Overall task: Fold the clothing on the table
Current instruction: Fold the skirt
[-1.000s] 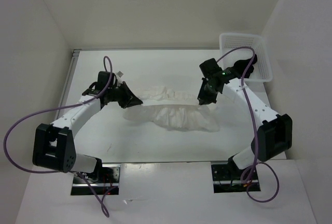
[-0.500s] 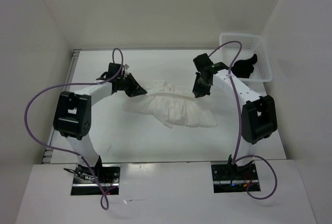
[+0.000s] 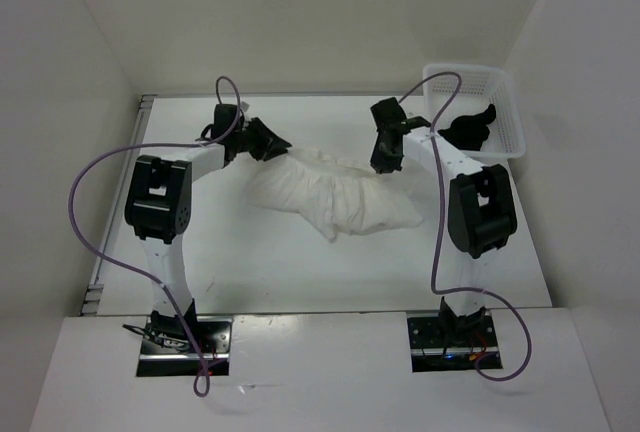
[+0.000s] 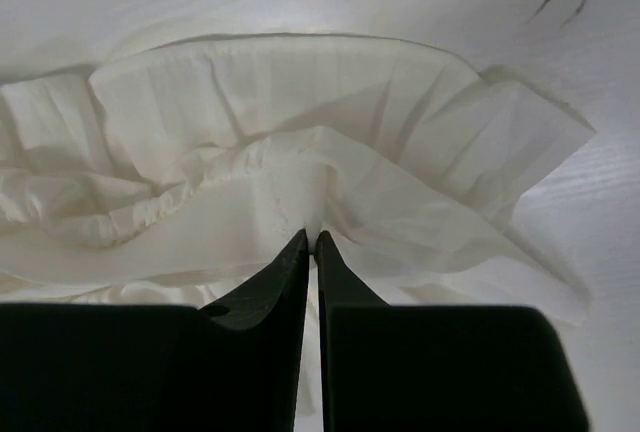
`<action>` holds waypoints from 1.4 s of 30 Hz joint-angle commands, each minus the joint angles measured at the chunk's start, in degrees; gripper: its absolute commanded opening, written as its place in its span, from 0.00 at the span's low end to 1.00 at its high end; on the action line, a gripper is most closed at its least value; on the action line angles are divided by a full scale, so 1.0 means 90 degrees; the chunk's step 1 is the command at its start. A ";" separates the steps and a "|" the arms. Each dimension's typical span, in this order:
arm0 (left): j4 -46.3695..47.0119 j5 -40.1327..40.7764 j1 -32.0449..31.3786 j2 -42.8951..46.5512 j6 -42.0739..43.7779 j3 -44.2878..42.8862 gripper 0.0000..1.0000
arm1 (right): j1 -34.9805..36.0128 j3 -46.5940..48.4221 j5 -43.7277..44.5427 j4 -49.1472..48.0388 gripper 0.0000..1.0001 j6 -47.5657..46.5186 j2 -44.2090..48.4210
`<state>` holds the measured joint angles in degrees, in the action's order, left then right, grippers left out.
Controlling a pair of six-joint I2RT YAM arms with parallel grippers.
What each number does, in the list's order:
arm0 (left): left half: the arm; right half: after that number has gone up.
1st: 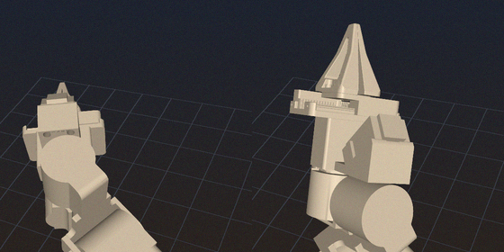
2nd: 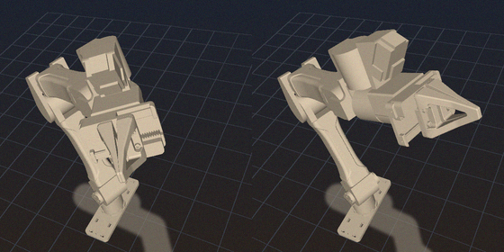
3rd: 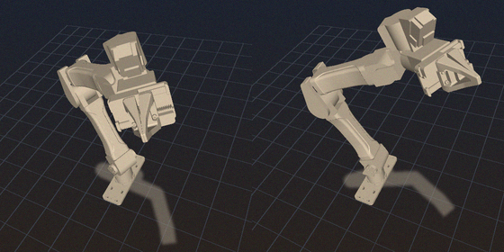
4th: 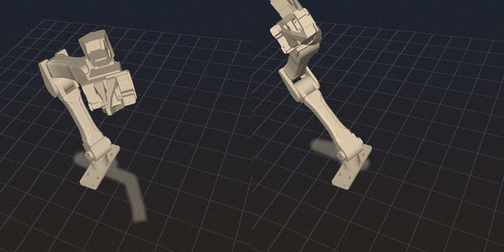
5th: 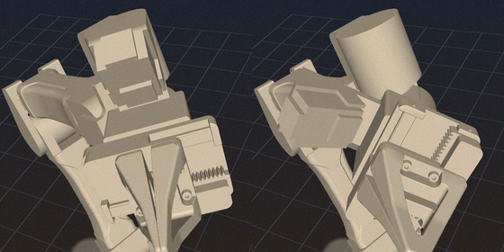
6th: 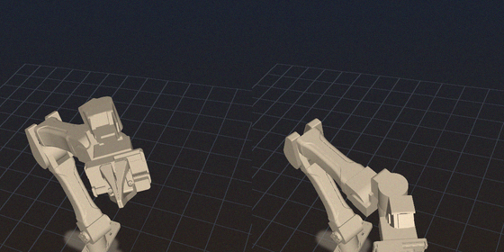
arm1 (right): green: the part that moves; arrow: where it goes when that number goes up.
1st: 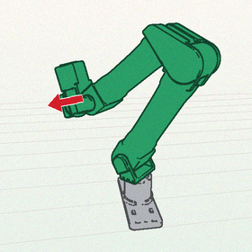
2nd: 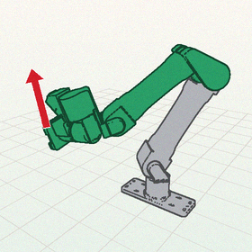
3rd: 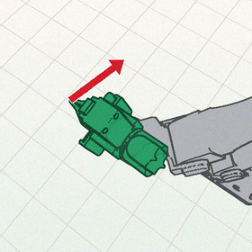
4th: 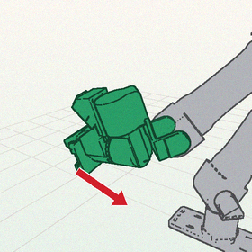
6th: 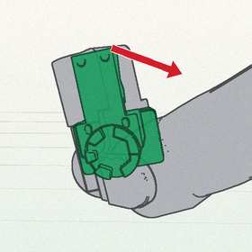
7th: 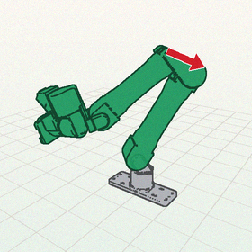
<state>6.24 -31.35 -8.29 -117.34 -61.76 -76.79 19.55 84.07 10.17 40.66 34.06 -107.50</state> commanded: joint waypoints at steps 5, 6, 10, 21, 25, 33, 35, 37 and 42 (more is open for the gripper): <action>0.1122 0.0017 0.0306 -0.0292 -0.0686 -0.1309 0.36 | -0.0424 0.1536 0.0121 -0.1246 0.19 -0.0804 -0.0603; 0.1123 0.0094 0.0364 -0.0292 -0.0687 -0.1388 0.37 | -0.0424 0.1828 0.0033 -0.1392 0.21 -0.0893 -0.0604; 0.1094 0.0154 0.0424 0.0049 -0.0628 -0.1672 0.40 | -0.0424 0.2406 -0.0425 -0.1452 0.24 -0.1138 -0.0682; -0.0341 -0.1407 -0.0133 0.0967 0.0679 -0.0404 0.00 | -0.0015 0.0887 -0.1559 -0.0768 0.02 -0.0993 0.0440; -0.0625 -0.1409 -0.0309 0.0812 0.1099 -0.0198 0.00 | 0.0132 0.0220 -0.2087 -0.0915 0.00 -0.0865 0.0519; -0.0693 -0.1634 -0.0367 -0.0682 0.1100 -0.1241 0.00 | 0.0055 0.0736 -0.2625 -0.1149 0.00 -0.0923 -0.0748; -0.0693 -0.1497 -0.0251 -0.0994 0.1042 -0.1437 0.00 | -0.0023 0.1048 -0.2683 -0.1149 0.00 -0.0924 -0.0974; -0.0761 -0.1497 -0.0192 -0.1346 0.1042 -0.1711 0.00 | -0.0112 0.1398 -0.2741 -0.1149 0.00 -0.0924 -0.1335; -0.0626 -0.1311 -0.0133 -0.1727 0.1042 -0.1711 0.00 | -0.0394 0.1830 -0.2878 -0.1158 0.00 -0.0924 -0.1989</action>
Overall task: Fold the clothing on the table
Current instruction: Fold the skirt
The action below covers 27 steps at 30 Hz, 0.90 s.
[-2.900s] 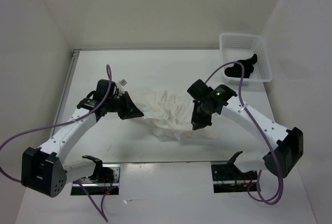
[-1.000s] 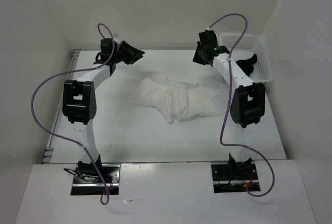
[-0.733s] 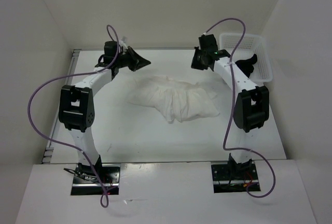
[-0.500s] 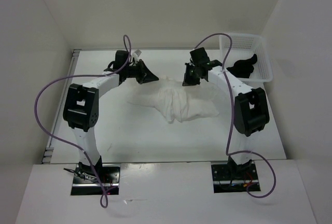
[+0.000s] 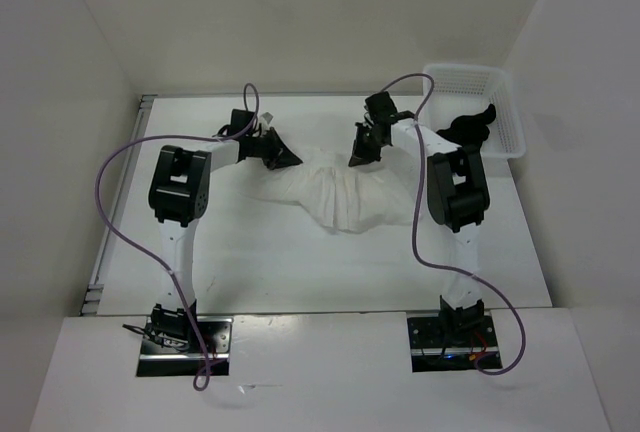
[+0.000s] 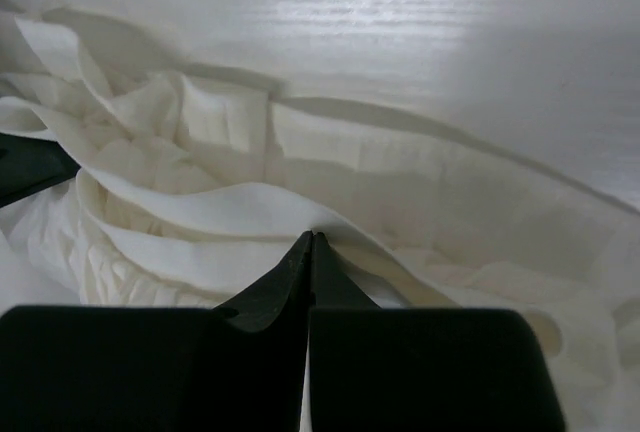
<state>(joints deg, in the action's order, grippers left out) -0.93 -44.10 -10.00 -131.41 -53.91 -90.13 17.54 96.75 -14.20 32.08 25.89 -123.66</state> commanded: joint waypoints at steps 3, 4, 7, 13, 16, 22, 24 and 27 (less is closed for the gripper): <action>0.0230 0.0173 0.0115 -0.0330 0.0092 -0.0230 0.00 | -0.0337 0.0587 -0.0550 -0.0273 0.00 -0.0015 -0.0575; 0.0230 0.0173 0.0115 -0.0436 0.0092 -0.0230 0.00 | -0.0338 0.0646 -0.0639 -0.0331 0.00 -0.0015 -0.0674; 0.0308 0.0232 0.0115 -0.0516 0.0092 -0.0172 0.00 | -0.0396 0.0647 -0.0766 -0.0390 0.00 -0.0073 -0.0889; 0.0172 0.0564 0.0242 -0.0506 0.0326 -0.0113 0.00 | -0.0631 0.0986 -0.0698 -0.0459 0.00 -0.0259 -0.0627; 0.0172 0.0564 0.0417 -0.0283 0.0326 0.0033 0.00 | -0.0826 0.1251 -0.0581 -0.0186 0.02 -0.0357 -0.0101; 0.0415 0.0691 0.0866 0.0420 0.0404 0.1058 0.00 | -0.1391 0.0981 -0.0570 0.0399 0.41 -0.0601 0.0984; 0.0503 0.0691 0.0954 0.0616 0.0404 0.1321 0.00 | -0.1567 0.0600 -0.0912 0.0479 0.43 -0.0659 0.1287; 0.0582 0.0691 0.1101 0.1036 0.0404 0.1781 0.00 | -0.1773 -0.0562 -0.1001 0.0275 0.45 -0.0660 0.1823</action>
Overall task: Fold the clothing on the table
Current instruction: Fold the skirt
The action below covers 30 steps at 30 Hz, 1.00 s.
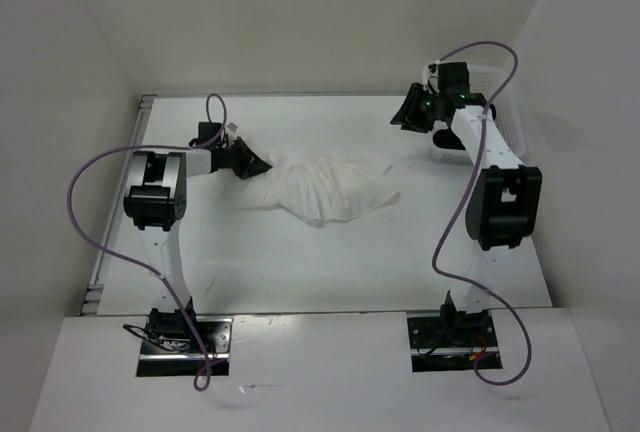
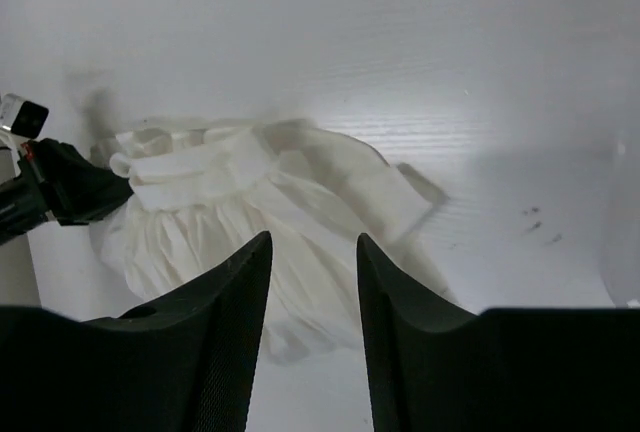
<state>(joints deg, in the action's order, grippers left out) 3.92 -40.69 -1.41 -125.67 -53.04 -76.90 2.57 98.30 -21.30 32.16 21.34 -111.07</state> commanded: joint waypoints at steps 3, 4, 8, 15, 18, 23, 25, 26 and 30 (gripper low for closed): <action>0.0101 0.0312 0.0205 0.0651 0.0307 0.0508 0.00 | -0.0256 -0.1604 -0.0463 0.0147 0.51 -0.0155 0.0651; 0.0101 0.0312 0.0205 0.0652 0.0307 0.0604 0.00 | -0.0256 -0.1906 -0.0552 0.0147 0.53 -0.0155 0.0709; 0.0101 0.0185 0.0205 0.0789 0.0307 0.0674 0.00 | -0.0256 -0.2328 -0.1168 0.0089 0.80 -0.0300 0.0505; 0.0160 0.0185 0.0205 0.0848 0.0307 0.0869 0.00 | -0.0197 -0.2621 -0.1394 -0.0457 1.00 -0.0312 0.0378; 0.0160 0.0185 0.0205 0.0848 0.0307 0.0928 0.00 | -0.0139 -0.2622 -0.1393 -0.0634 1.00 -0.0252 0.0309; 0.0160 0.0185 0.0205 0.0906 0.0307 0.0928 0.00 | 0.0270 -0.2437 -0.1151 -0.0966 1.00 -0.0116 -0.0226; 0.0101 0.0185 0.0205 0.0906 0.0307 0.0928 0.00 | 0.0572 -0.2348 -0.0780 -0.1170 1.00 -0.0047 -0.0354; 0.0024 0.0185 0.0205 0.0974 0.0307 0.0928 0.00 | 0.0661 -0.2271 -0.0681 -0.1229 1.00 0.0011 -0.0471; -0.0113 0.0243 0.0205 0.1033 0.0434 0.0928 0.00 | 0.0974 -0.2007 -0.0368 -0.1386 1.00 0.0138 -0.0764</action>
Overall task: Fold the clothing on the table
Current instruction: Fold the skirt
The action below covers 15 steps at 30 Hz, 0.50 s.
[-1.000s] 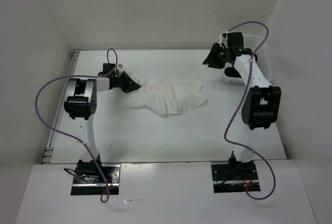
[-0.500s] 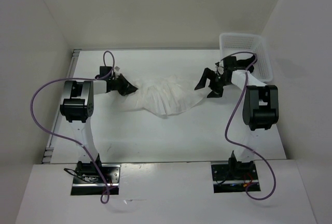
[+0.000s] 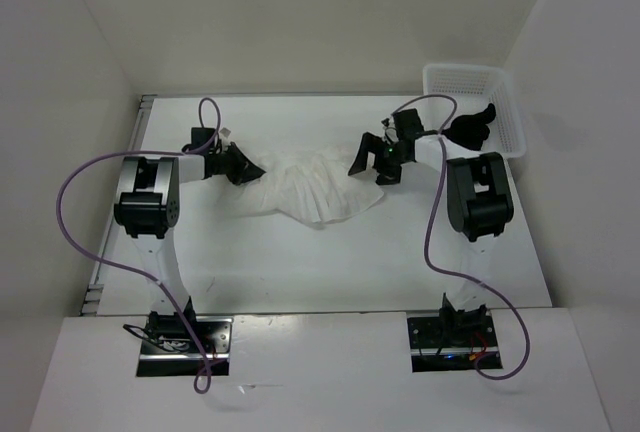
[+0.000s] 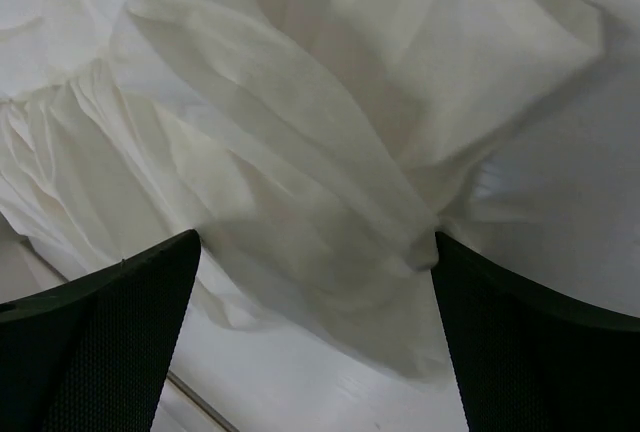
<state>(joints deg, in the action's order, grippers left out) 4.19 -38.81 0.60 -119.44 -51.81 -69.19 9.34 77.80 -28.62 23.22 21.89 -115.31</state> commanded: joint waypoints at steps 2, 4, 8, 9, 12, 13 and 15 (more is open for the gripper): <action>-0.0143 0.0035 -0.0018 0.0409 0.0298 0.0070 0.00 | 0.0289 0.0330 0.0446 -0.0568 0.99 0.0136 -0.0352; -0.0210 0.0035 -0.0018 0.0409 0.0356 0.0070 0.00 | 0.0348 0.0447 0.0446 -0.0569 0.99 0.0195 -0.0586; -0.0211 0.0035 -0.0018 0.0409 0.0356 0.0070 0.00 | 0.0553 0.0613 0.0202 -0.0783 0.95 0.0371 -0.0859; -0.0211 0.0035 -0.0018 0.0409 0.0356 0.0128 0.00 | 0.0612 0.0613 0.0066 -0.0899 0.92 0.0487 -0.0957; -0.0211 0.0093 -0.0018 0.0409 0.0356 0.0129 0.00 | 0.0885 0.0546 -0.0130 -0.1221 0.82 0.0867 -0.1036; -0.0211 0.0093 -0.0018 0.0409 0.0356 0.0129 0.00 | 0.0963 0.0545 -0.0324 -0.1320 0.77 0.1139 -0.1123; -0.0153 0.0093 -0.0018 0.0409 0.0356 0.0129 0.00 | 0.1080 0.0419 -0.0520 -0.1669 0.63 0.1366 -0.1202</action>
<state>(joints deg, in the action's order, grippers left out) 2.52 -38.17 0.60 -117.86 -50.72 -68.62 15.90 83.13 -30.85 12.62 29.82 -122.65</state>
